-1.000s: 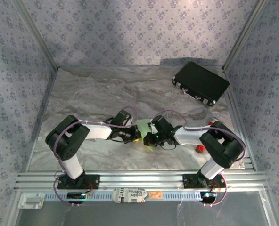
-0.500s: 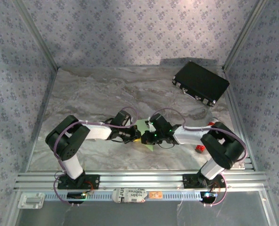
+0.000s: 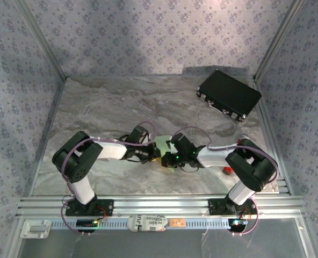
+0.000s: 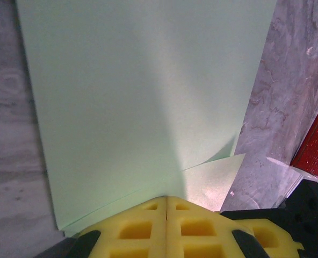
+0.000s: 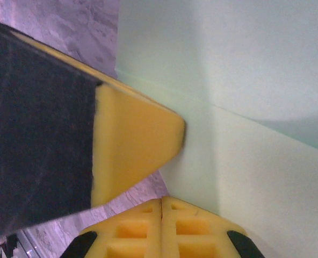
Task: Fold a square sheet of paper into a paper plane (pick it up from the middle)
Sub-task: Third fold the triangle at the center of the table.
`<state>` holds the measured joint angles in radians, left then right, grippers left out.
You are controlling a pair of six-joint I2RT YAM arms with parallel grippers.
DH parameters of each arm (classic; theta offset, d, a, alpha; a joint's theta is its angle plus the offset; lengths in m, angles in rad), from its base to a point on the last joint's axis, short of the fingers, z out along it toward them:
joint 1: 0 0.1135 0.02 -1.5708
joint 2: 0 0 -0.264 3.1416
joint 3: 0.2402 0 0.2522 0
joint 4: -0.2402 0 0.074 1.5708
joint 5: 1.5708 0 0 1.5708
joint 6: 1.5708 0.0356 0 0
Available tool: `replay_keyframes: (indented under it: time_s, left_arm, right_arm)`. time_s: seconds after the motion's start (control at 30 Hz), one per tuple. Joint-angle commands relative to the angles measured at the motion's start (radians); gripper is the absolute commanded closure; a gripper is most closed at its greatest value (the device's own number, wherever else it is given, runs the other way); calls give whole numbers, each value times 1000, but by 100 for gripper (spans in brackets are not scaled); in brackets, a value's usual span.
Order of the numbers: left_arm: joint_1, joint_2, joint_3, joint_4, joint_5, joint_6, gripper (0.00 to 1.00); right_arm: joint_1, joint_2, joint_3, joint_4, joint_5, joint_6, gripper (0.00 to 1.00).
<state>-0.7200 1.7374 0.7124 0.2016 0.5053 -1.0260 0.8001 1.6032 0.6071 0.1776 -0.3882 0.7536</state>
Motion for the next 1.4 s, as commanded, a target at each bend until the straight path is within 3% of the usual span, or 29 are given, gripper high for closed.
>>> replay_keyframes:
  time_s: [0.0, 0.47, 0.73, 1.07, 1.37]
  left_arm:
    - [3, 40, -21, -39, -31, 3, 100]
    - [5, 39, -30, -40, -39, 0, 100]
    - [5, 24, -21, -44, -32, 3, 100]
    - [5, 12, 26, -89, -19, 30, 100]
    - [-21, -74, 109, -152, -8, 46, 93]
  right_arm:
    - [-7, -38, -55, -31, -38, 13, 92]
    - [-85, -257, -244, -156, -82, -66, 90]
    - [-148, -346, -201, -158, -169, -73, 90]
    - [-152, -126, -75, -150, -163, -91, 92]
    - [-148, -67, -152, -142, -112, -73, 97]
